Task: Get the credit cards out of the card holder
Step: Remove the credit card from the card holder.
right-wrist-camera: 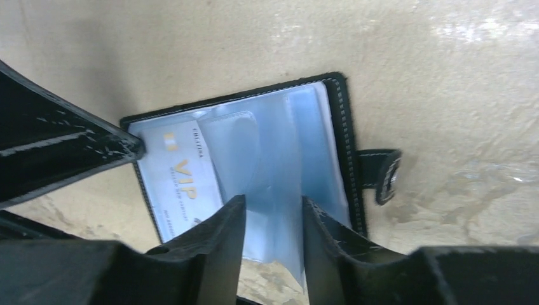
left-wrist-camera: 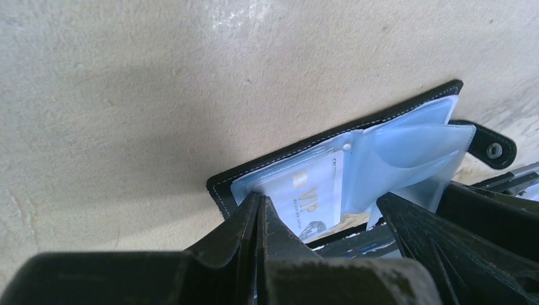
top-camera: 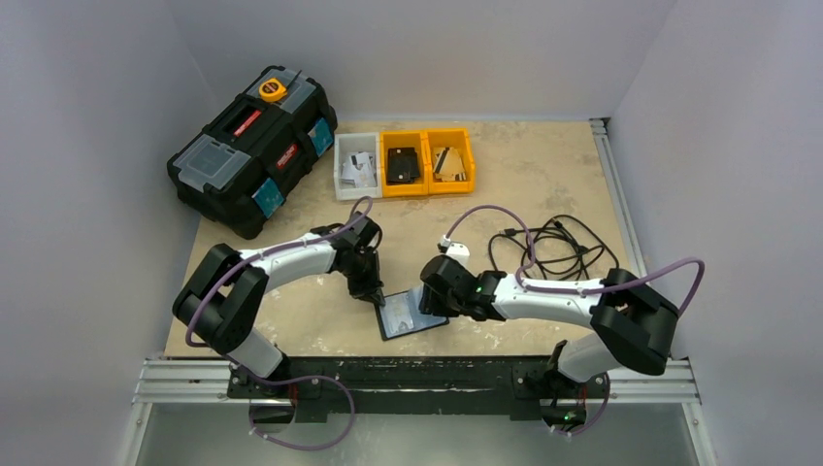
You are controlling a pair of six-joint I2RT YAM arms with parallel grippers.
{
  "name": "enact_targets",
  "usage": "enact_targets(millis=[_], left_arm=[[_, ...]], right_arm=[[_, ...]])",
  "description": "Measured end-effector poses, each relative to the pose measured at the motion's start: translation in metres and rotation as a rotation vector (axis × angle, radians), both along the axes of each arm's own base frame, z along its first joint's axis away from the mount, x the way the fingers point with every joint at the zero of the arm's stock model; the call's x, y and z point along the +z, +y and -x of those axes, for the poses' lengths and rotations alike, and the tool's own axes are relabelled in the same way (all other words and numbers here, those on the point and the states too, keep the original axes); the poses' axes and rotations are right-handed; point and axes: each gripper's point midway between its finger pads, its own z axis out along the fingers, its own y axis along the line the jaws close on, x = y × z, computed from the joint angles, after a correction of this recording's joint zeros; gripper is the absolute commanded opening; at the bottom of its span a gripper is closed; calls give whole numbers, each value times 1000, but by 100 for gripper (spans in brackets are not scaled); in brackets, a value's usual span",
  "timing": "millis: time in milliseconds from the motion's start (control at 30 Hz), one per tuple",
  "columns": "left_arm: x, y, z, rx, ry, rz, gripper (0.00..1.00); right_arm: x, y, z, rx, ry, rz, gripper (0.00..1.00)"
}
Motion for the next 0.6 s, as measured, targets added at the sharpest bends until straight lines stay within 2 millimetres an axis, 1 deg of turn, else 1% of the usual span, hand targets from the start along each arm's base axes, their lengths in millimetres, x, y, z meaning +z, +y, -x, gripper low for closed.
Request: enact_targets(millis=[167,333,433,500,600], left_arm=[[0,3,-3,-12,-14,-23,0],[0,5,-3,-25,-20,-35,0],[1,6,-4,-35,-25,-38,0],[3,5,-5,-40,-29,-38,0],[4,5,-7,-48,-37,-38,0]], right_arm=[[0,-14,1,-18,-8,39,51],[9,-25,0,-37,-25,53,54],[23,-30,0,-40,-45,42,55],[38,-29,-3,-32,-67,30,55],[64,-15,-11,-5,-114,-19,51]])
